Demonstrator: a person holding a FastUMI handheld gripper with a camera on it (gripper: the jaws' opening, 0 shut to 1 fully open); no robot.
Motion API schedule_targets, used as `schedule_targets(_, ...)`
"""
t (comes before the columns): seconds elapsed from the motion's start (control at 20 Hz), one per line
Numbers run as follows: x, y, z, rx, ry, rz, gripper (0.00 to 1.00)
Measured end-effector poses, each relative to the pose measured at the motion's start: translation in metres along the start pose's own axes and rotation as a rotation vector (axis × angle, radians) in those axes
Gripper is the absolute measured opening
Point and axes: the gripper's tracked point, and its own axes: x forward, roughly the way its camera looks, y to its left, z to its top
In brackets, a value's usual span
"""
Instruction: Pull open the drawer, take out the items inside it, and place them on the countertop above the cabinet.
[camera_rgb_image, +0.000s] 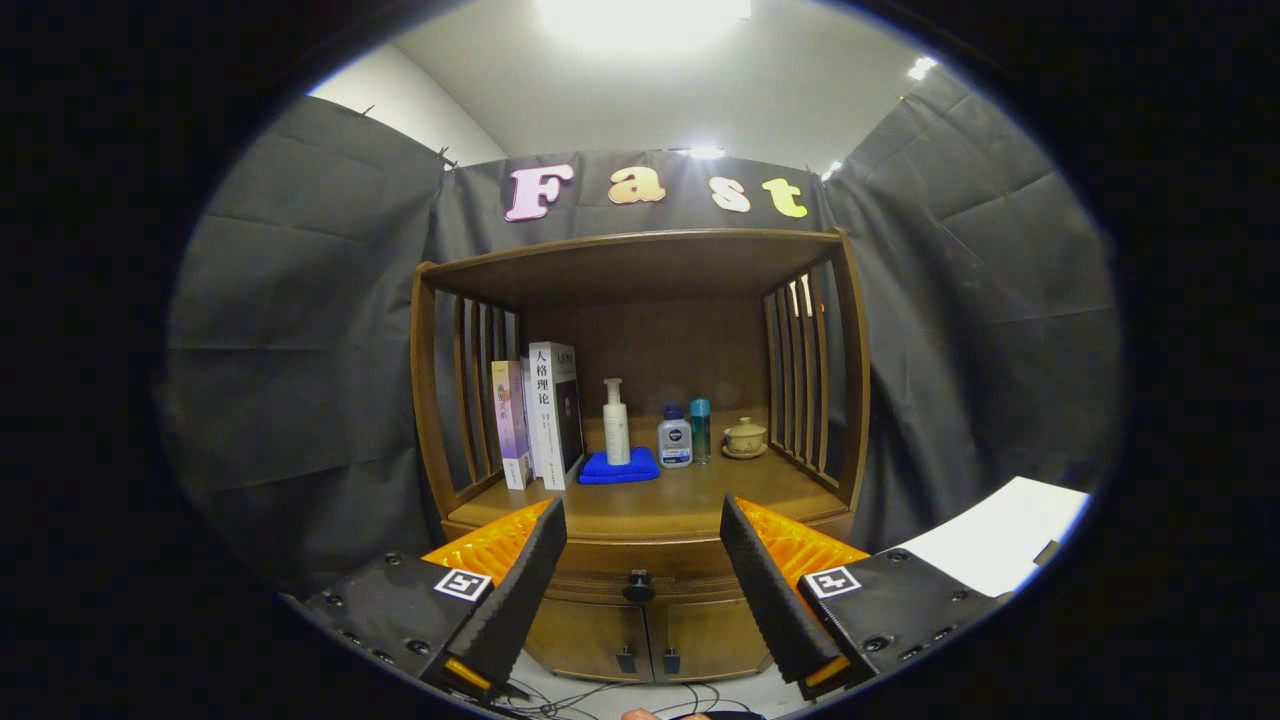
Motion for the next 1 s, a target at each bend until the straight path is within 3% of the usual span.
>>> schedule_targets(0.5, 0.014, -0.003, -0.019, -0.020, 0.023, -0.020, 0.97)
schedule_targets(1.0, 0.066, 0.011, -0.070, -0.002, 0.109, 0.010, 0.98)
